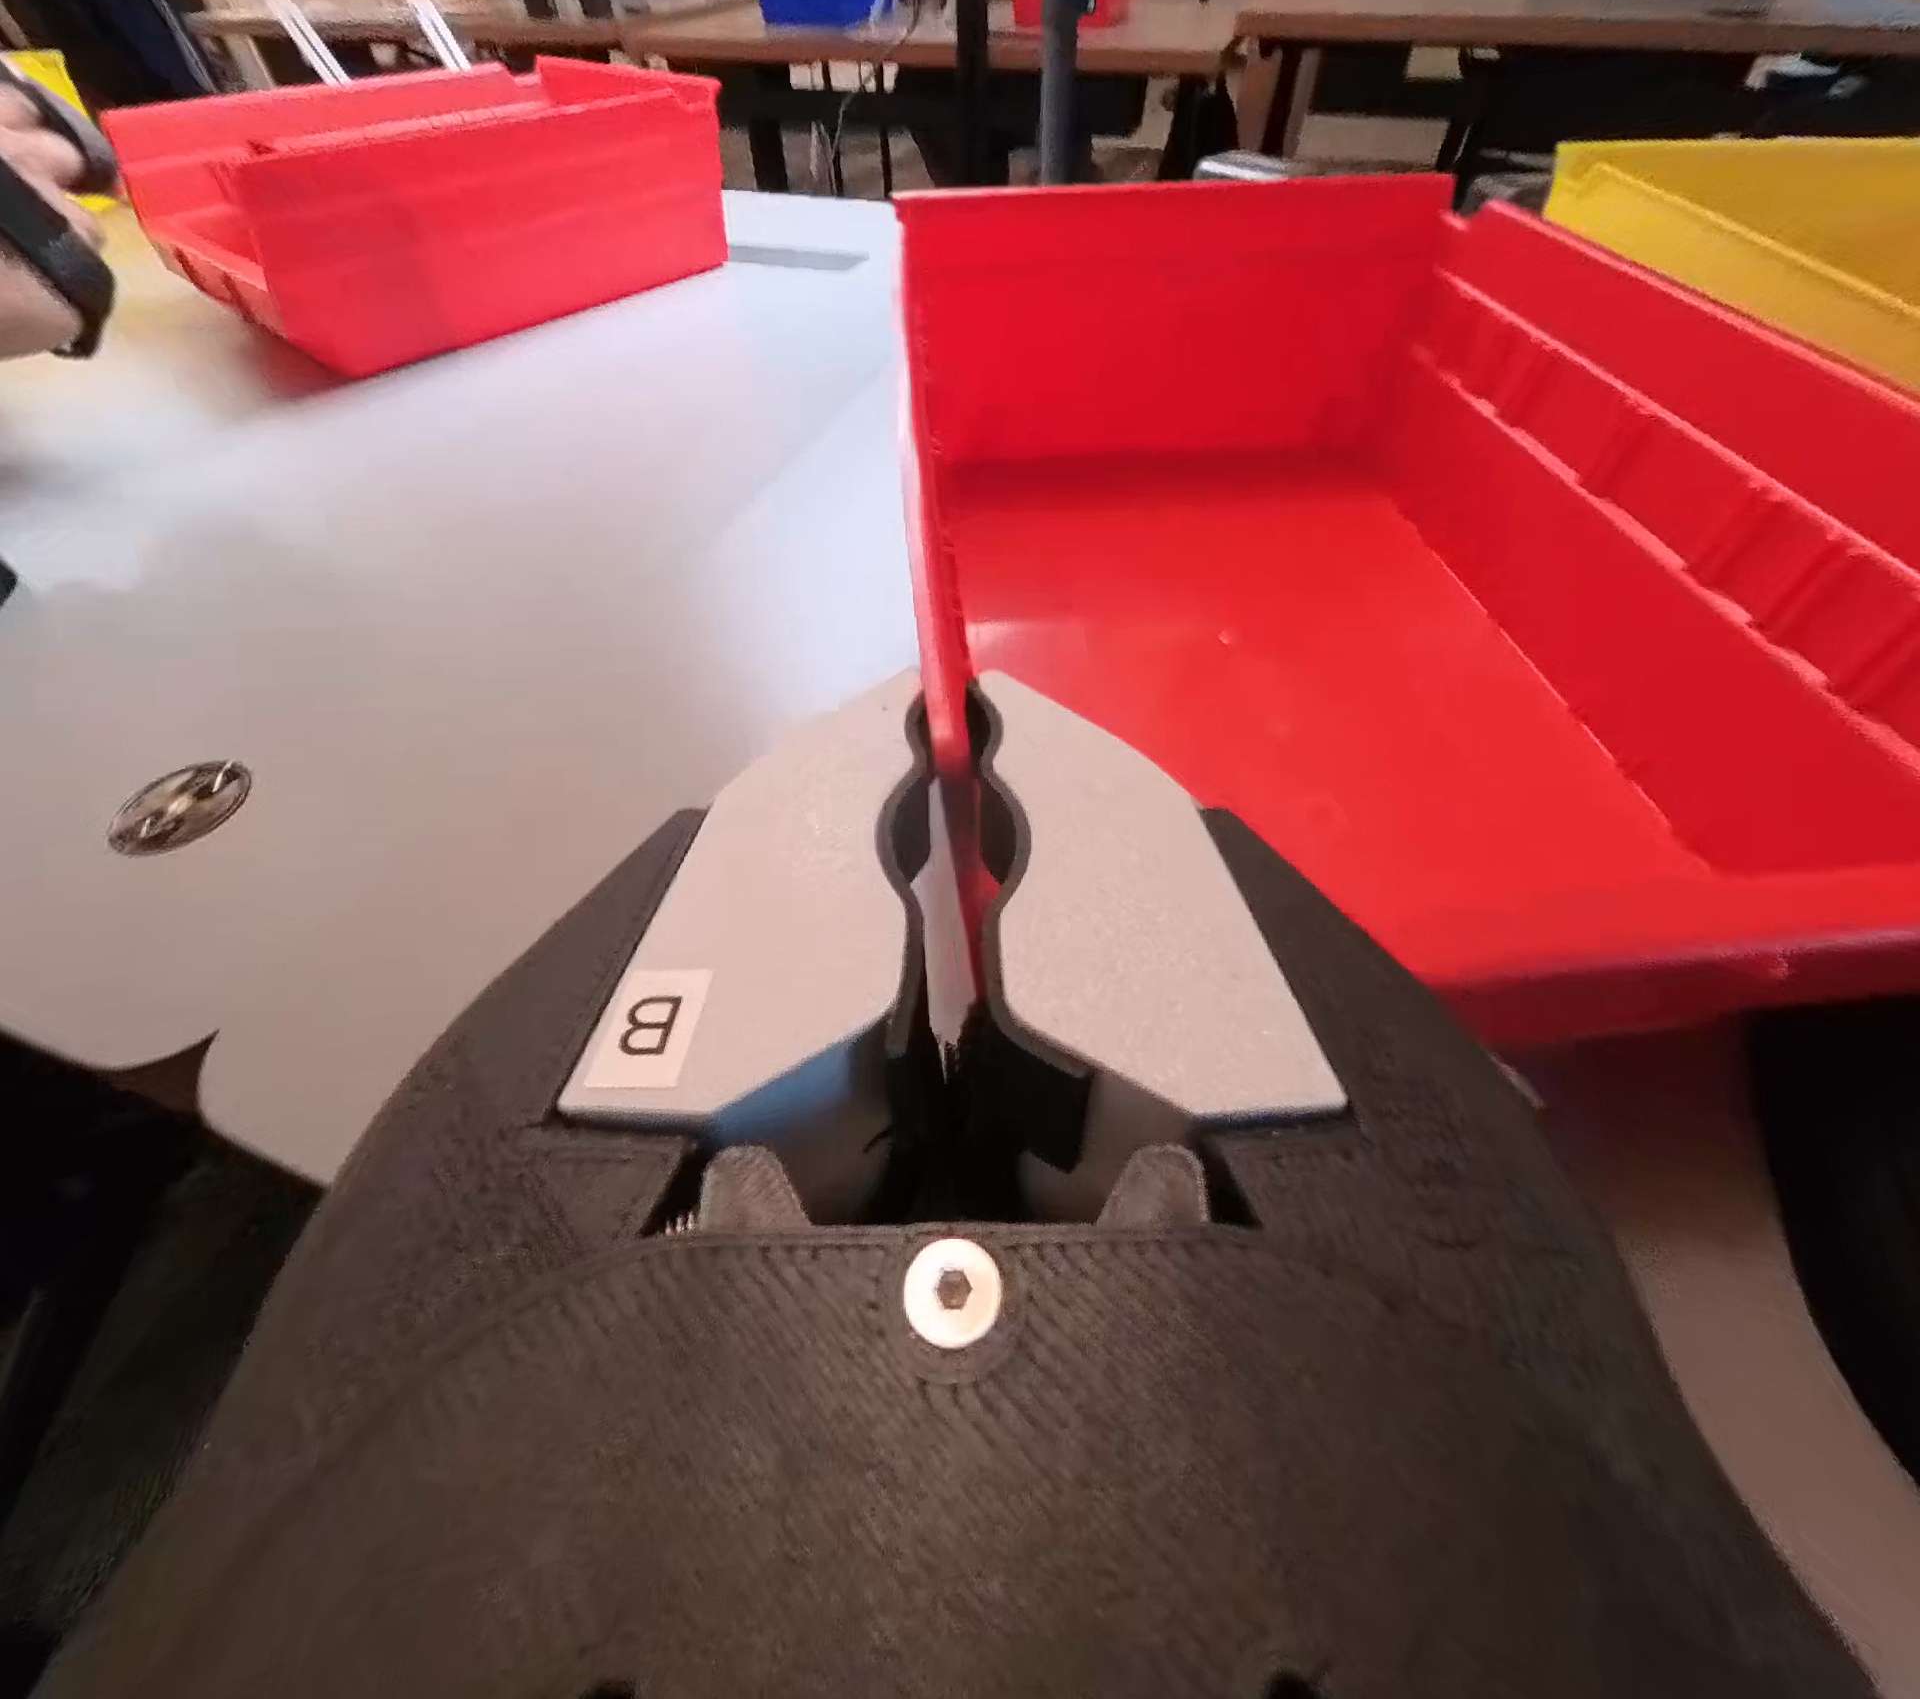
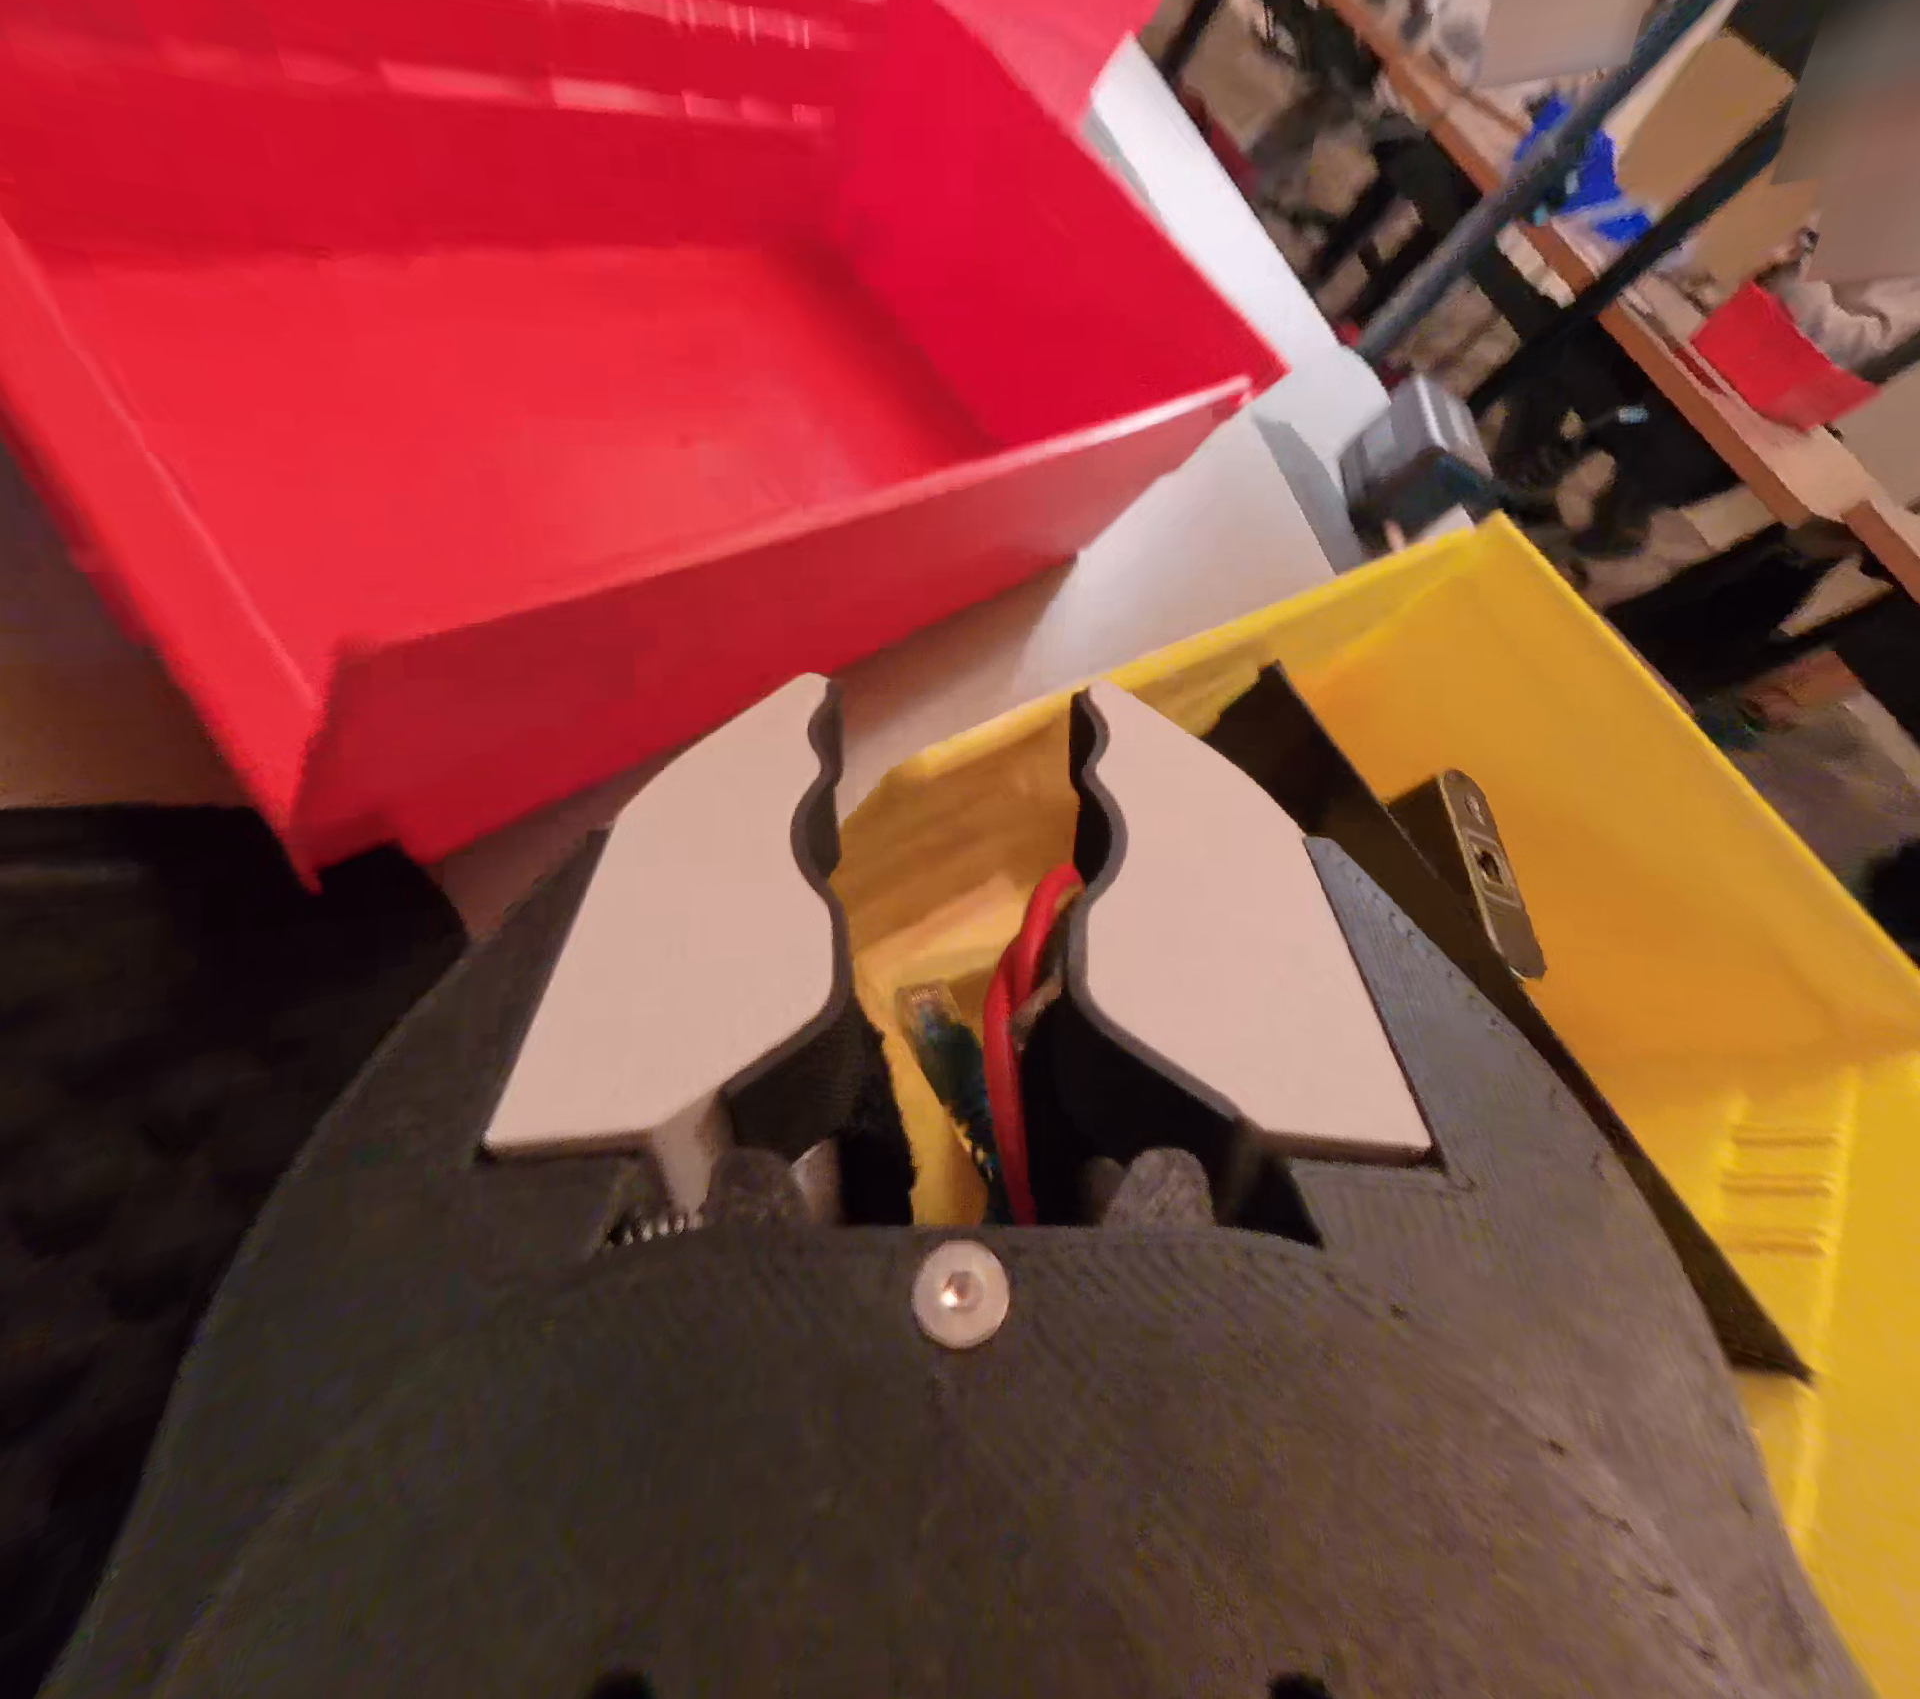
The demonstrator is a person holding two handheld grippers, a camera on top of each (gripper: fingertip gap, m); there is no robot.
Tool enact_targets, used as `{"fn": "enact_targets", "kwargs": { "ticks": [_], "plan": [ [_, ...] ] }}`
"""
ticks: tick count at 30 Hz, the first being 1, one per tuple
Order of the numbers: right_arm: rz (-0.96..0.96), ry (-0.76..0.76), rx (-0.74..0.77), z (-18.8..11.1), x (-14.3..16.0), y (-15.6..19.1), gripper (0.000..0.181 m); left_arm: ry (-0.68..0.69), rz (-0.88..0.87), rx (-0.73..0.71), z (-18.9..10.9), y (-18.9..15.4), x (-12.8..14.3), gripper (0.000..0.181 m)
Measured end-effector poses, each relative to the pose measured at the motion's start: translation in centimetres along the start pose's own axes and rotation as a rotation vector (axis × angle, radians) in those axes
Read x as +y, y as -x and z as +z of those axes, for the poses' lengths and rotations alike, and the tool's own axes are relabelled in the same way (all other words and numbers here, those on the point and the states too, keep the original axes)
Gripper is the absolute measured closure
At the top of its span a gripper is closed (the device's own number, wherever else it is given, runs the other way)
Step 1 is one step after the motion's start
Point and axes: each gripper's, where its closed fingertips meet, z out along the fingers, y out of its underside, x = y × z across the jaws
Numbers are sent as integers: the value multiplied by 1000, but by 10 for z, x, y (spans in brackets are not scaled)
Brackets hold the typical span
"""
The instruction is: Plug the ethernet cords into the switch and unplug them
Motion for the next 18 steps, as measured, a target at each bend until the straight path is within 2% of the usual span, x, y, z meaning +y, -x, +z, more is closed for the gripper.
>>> {"fn": "enact_targets", "kwargs": {
  "ticks": [3,5,7,9,12,15,16,18],
  "plan": [
    [63,-219,-11,-13,-29,0,122,49,0,-36,-17,9,5,178],
    [84,-440,30,-37,-59,-1,112,67,-10,-58,-26,14,6,178],
    [168,-686,113,-72,-87,-4,119,78,-20,-35,-33,14,8,177],
    [293,-796,214,-96,-96,-9,129,58,-27,-20,-38,13,7,170],
    [334,-807,187,-101,-105,14,119,-67,1,-67,-41,19,-7,131],
    [403,-732,75,-82,-100,46,114,-115,-17,-56,-34,19,-8,104],
    [450,-688,24,-71,-94,56,114,-105,-27,-46,-30,18,-5,98],
    [529,-494,-75,-36,-69,79,104,-73,-30,-37,-20,16,4,95]
  ]
}}
